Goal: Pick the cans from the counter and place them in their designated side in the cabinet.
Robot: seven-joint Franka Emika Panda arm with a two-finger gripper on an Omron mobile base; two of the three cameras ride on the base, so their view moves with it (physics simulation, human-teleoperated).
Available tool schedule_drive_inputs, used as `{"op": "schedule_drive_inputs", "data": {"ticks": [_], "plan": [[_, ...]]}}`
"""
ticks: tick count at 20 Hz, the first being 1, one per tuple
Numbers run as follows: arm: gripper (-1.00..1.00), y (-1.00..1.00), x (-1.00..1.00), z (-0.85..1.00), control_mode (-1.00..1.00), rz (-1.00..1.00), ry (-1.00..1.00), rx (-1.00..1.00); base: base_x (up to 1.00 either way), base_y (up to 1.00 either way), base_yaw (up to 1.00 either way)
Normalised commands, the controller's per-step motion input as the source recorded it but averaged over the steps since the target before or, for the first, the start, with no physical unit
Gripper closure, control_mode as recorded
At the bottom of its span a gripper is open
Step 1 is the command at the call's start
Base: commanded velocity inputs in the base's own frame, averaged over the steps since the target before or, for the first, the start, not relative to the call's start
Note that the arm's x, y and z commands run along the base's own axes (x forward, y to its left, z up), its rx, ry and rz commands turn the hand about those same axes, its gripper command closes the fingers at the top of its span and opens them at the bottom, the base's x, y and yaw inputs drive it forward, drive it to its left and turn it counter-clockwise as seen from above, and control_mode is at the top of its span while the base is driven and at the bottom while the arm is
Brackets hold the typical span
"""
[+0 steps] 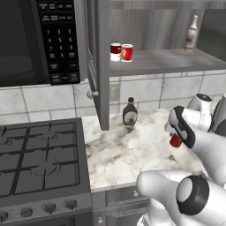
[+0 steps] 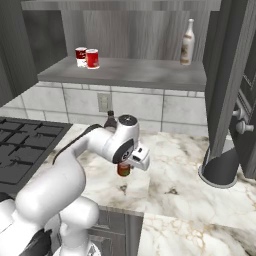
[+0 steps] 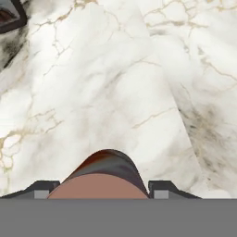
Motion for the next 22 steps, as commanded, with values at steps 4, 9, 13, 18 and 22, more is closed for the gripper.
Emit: {"op": "schedule_drive_inputs", "data": {"ticks": [4,9,13,18,22], "plan": [[1.00,0.18,-0.03,0.19,-1.00,0.00,-0.20,0.00,0.00,0.00,0.00],[1.00,0.19,-0.02,0.35,-1.00,0.00,-0.18,0.00,0.00,0.00,0.00],[1.00,0.19,0.00,0.38,-1.00,0.00,-0.12,0.00,0.00,0.00,0.00],[1.00,0.20,0.00,0.38,-1.00,0.00,-0.05,0.00,0.00,0.00,0.00],[1.00,0.22,0.00,0.39,-1.00,0.00,0.00,0.00,0.00,0.00,0.00]]}}
